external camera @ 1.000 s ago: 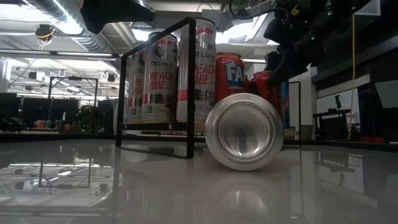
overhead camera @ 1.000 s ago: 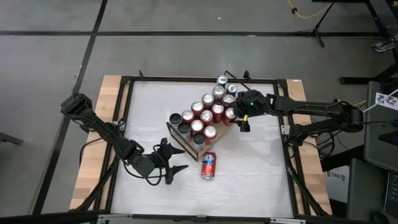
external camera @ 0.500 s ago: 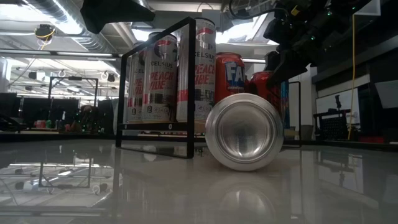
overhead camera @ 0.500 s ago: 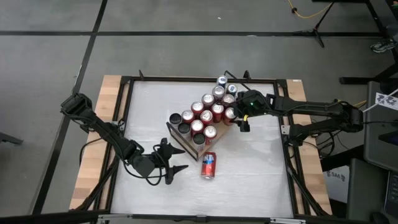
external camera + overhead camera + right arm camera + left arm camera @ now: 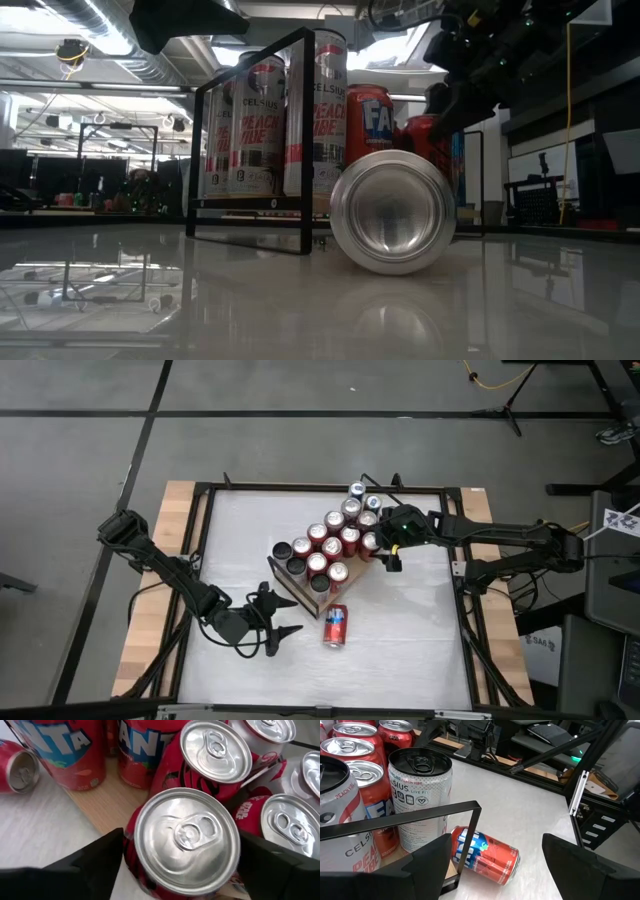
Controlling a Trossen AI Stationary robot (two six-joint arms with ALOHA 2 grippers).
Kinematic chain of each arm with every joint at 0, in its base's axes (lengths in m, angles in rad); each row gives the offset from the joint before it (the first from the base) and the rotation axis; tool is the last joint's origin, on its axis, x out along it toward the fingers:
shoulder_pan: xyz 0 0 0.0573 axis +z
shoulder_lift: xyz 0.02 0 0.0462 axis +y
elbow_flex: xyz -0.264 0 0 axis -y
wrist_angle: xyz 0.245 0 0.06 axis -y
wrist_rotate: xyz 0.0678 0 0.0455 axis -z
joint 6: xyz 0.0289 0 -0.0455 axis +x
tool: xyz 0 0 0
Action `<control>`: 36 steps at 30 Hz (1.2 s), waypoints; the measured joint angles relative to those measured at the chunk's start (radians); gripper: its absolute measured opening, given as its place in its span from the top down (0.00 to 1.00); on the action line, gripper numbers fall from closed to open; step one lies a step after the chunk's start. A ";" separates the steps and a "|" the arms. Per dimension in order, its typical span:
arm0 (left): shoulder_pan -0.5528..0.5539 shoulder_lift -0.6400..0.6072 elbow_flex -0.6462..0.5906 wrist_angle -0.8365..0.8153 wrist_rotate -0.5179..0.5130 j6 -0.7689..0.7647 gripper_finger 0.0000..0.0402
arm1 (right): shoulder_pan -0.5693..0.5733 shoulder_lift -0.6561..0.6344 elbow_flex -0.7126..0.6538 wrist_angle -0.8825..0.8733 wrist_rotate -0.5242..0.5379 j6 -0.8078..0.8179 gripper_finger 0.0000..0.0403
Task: Place canned beverage on shelf
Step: Put the red black soda can on the shelf aligned with the other red black soda can
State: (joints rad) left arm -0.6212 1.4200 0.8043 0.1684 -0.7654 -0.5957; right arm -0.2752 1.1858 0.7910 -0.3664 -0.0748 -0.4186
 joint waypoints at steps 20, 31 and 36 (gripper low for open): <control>0.000 0.000 0.000 0.000 0.000 0.002 0.24 | 0.000 -0.003 0.053 -0.058 -0.001 0.000 0.07; 0.000 0.000 0.000 0.000 0.000 0.003 0.24 | 0.008 -0.004 0.228 -0.254 -0.036 0.078 0.07; 0.000 0.000 0.000 -0.002 0.000 0.004 0.24 | 0.097 -0.013 0.278 -0.315 -0.116 0.103 0.07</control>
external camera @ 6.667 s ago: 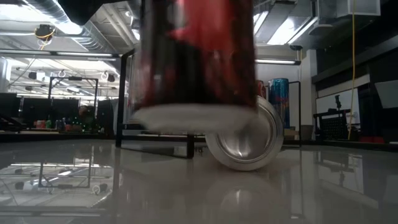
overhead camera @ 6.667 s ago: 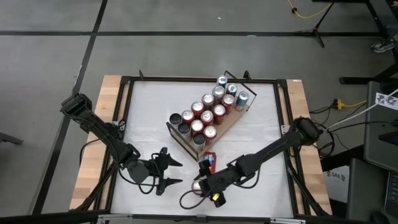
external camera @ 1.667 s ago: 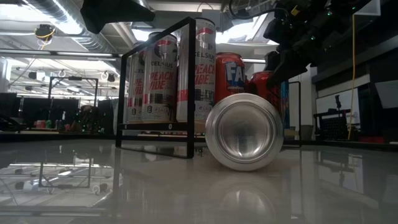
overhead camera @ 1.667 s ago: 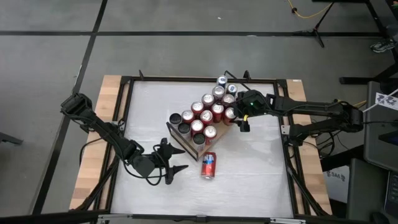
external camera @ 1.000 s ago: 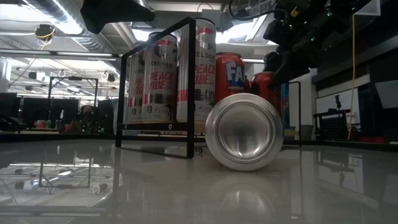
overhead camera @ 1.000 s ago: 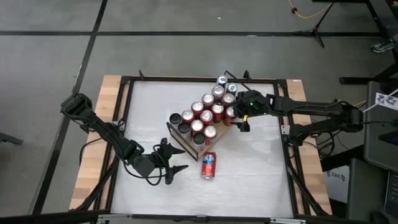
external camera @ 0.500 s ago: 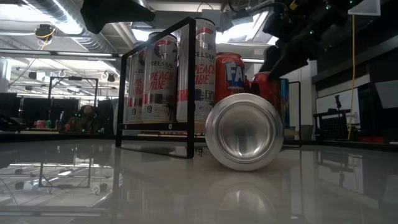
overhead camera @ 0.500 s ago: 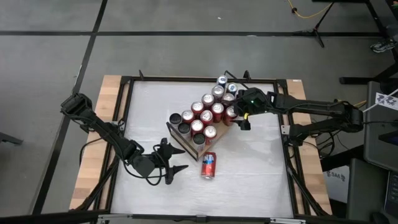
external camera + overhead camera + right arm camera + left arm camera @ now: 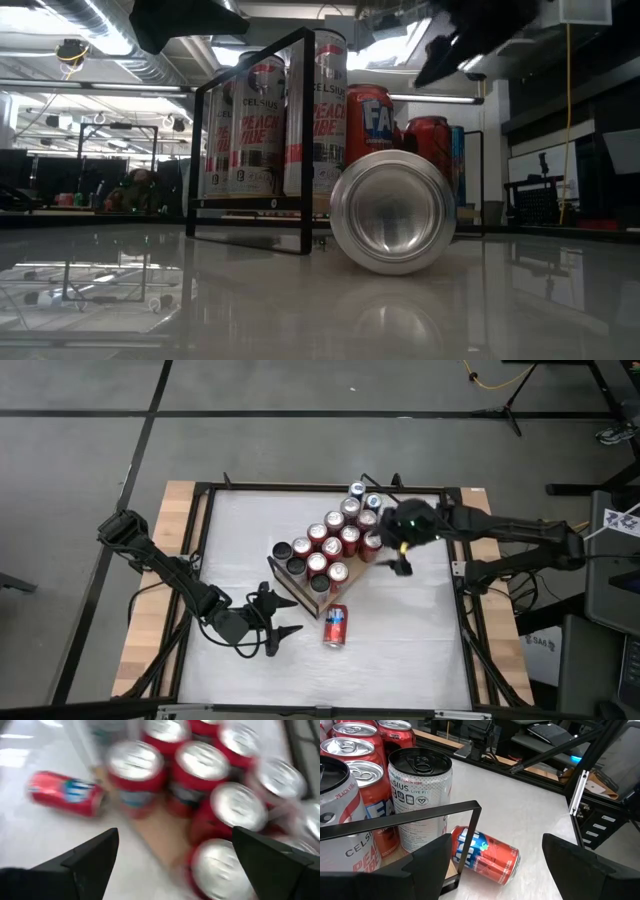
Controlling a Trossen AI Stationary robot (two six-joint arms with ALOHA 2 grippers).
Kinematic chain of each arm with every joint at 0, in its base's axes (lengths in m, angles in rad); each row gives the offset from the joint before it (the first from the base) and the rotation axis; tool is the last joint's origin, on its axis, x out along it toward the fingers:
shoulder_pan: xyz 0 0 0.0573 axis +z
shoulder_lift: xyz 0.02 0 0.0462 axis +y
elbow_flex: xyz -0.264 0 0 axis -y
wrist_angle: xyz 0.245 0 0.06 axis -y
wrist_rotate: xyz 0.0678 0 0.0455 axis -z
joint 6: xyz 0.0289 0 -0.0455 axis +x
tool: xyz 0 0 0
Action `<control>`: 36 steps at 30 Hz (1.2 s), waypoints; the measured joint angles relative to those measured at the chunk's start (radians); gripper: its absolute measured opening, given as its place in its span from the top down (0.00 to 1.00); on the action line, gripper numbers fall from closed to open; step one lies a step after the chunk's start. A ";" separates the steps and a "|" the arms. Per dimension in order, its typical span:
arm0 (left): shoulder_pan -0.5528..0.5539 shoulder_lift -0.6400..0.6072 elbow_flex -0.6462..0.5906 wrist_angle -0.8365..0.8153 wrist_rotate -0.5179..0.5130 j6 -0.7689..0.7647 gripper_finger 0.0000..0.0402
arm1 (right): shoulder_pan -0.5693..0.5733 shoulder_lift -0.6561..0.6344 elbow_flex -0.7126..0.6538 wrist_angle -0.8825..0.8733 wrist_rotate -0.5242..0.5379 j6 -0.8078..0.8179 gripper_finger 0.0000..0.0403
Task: Place canned beverage on shelf
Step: Put the red black soda can on the shelf aligned with the other red black soda can
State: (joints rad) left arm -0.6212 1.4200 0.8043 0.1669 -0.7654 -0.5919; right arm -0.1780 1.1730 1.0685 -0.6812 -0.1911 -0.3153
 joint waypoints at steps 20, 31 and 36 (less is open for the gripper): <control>0.000 0.000 0.000 -0.001 0.000 0.000 0.24 | 0.283 0.005 -0.241 0.087 0.266 0.268 0.07; 0.000 0.000 0.000 -0.001 0.000 0.000 0.24 | 0.282 0.005 -0.286 0.113 0.415 0.264 0.07; 0.000 0.000 0.000 -0.001 -0.003 0.000 0.24 | 0.282 0.005 -0.286 0.145 0.460 0.255 0.07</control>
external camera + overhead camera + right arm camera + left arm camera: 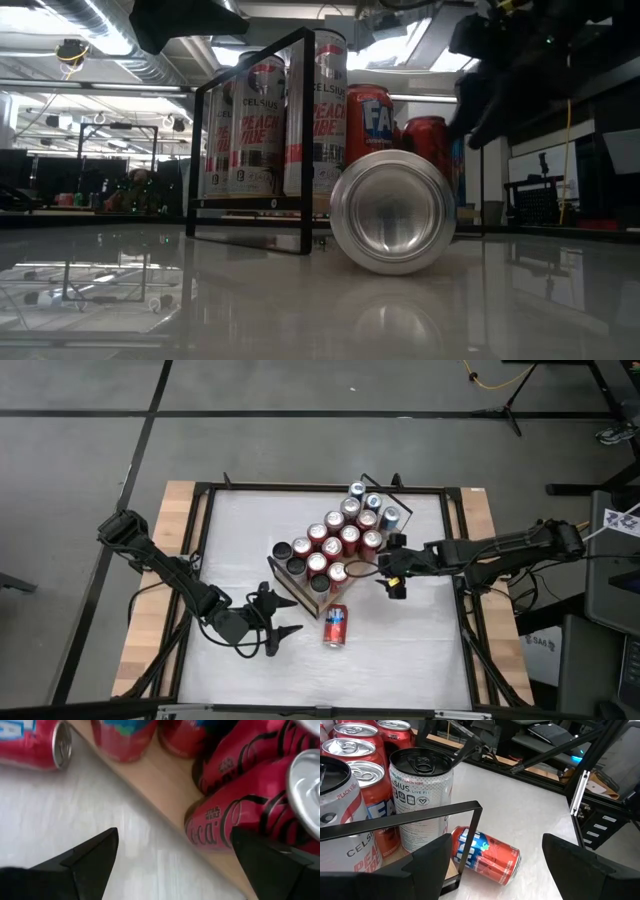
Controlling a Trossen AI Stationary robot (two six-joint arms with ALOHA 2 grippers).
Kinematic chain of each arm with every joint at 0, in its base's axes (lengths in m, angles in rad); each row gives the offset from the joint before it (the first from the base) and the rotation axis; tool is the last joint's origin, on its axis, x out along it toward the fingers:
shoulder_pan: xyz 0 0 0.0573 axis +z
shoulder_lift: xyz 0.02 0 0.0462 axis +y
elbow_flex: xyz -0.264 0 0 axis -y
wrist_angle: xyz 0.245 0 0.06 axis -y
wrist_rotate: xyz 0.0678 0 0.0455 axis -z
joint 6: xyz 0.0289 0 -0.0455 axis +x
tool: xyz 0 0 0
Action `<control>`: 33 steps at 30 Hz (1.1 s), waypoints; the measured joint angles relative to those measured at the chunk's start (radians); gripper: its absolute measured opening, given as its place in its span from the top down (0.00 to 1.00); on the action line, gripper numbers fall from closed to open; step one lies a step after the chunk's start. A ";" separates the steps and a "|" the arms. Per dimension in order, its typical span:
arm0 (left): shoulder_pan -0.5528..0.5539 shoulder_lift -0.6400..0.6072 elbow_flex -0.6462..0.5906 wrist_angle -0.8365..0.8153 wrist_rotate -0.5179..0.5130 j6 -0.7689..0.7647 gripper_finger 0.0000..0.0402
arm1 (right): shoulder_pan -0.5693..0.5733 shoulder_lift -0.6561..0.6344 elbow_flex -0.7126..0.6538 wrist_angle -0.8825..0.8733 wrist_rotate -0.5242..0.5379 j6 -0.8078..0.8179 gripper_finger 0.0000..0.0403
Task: Place canned beverage on shelf
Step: Put the red black soda can on the shelf aligned with the other red black soda can, then put the orange soda can on the shelf aligned with the other orange soda can
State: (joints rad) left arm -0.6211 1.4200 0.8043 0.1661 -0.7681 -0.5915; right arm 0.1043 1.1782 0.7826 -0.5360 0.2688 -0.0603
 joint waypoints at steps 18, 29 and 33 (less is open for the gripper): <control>0.000 0.000 0.000 0.007 0.000 -0.002 0.24 | 0.000 0.000 0.001 0.024 0.024 0.001 0.07; 0.000 0.000 0.000 0.011 0.020 -0.140 0.24 | 0.000 0.000 0.097 -0.061 -0.153 0.082 0.07; 0.000 0.000 0.000 0.011 0.090 -0.261 0.24 | 0.000 0.000 0.100 -0.059 -0.278 0.152 0.07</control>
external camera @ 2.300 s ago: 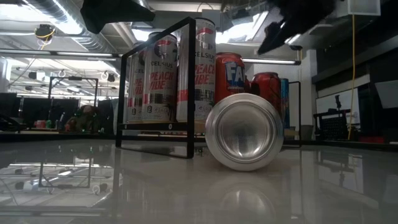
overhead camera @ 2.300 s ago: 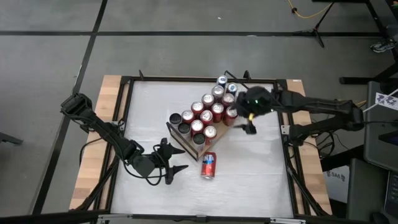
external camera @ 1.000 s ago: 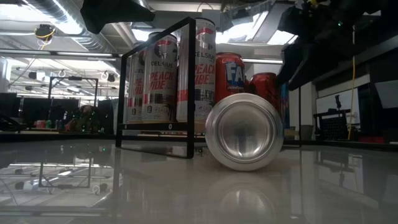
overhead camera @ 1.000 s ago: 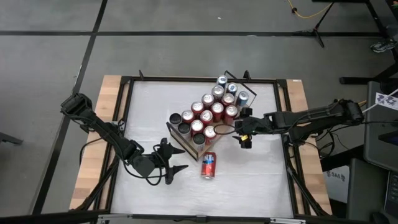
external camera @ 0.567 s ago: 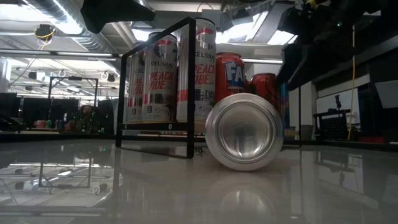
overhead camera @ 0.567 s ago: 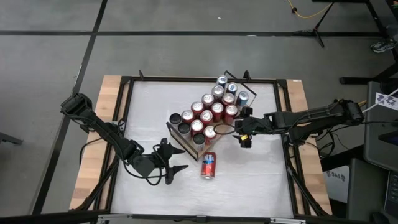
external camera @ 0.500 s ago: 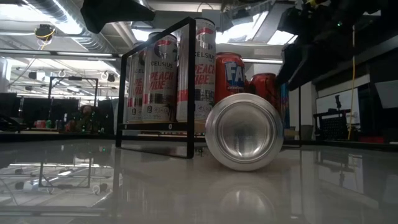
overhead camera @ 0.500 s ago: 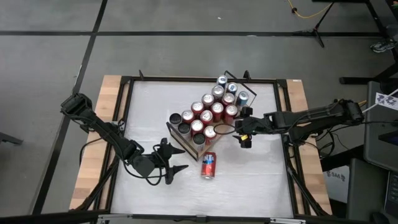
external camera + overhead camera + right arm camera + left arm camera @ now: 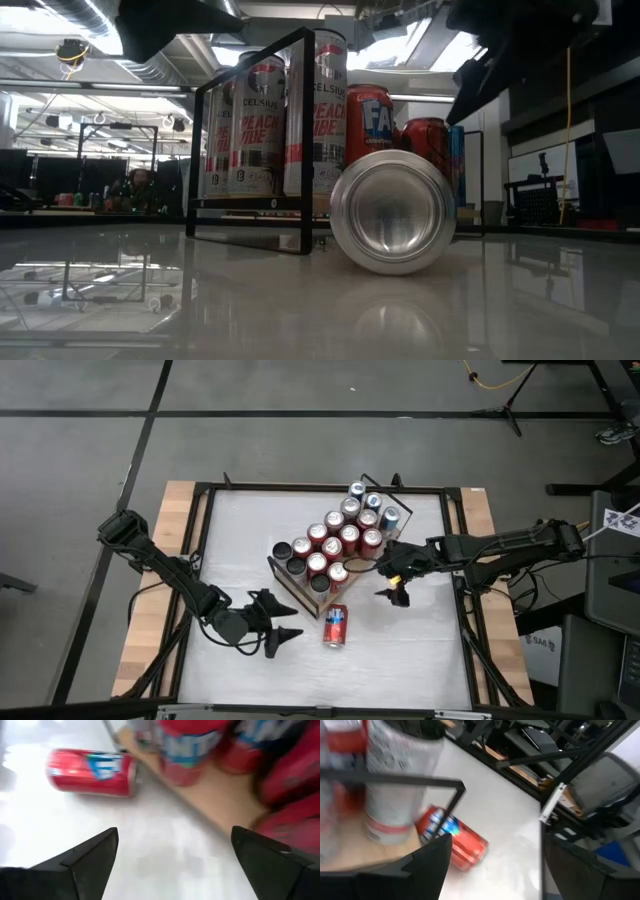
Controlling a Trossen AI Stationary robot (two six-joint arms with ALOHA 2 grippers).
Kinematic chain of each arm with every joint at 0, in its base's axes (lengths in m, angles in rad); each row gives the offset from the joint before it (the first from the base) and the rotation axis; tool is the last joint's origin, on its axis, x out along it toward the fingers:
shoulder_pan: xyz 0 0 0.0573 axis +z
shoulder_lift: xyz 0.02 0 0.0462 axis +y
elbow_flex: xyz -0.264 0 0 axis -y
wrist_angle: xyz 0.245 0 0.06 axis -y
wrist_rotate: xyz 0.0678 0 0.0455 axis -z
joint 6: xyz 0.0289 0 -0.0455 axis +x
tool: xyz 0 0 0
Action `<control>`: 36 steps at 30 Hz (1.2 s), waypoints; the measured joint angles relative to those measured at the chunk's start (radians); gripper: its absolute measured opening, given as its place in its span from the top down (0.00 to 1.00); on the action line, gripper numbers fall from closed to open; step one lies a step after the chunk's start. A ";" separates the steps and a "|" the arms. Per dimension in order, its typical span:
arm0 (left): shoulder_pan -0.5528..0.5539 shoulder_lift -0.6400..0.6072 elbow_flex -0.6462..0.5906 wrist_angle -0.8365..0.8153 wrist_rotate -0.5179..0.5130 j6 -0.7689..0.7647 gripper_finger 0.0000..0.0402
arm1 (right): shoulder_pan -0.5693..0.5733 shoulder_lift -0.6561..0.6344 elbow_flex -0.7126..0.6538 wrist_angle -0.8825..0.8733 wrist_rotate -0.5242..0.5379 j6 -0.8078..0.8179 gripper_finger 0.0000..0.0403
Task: Place canned beverage on shelf
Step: Put the orange soda can on the shelf aligned with the other orange soda can
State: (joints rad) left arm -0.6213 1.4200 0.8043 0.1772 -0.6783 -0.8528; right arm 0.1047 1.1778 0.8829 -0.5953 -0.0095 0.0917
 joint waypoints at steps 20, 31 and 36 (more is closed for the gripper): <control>-0.054 0.000 0.000 -0.011 -0.032 -0.336 0.24 | 0.130 0.011 0.000 0.078 -0.103 0.547 0.07; -0.023 0.090 0.002 0.035 -0.014 -0.263 0.24 | 0.285 0.132 0.002 0.239 0.056 0.931 0.07; -0.023 0.218 0.002 0.170 -0.003 -0.271 0.24 | 0.325 0.204 0.001 0.287 0.068 0.952 0.07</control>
State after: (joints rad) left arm -0.6442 1.6384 0.8066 0.3469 -0.6811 -1.1240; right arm 0.4292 1.3822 0.8838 -0.3079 0.0589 1.0437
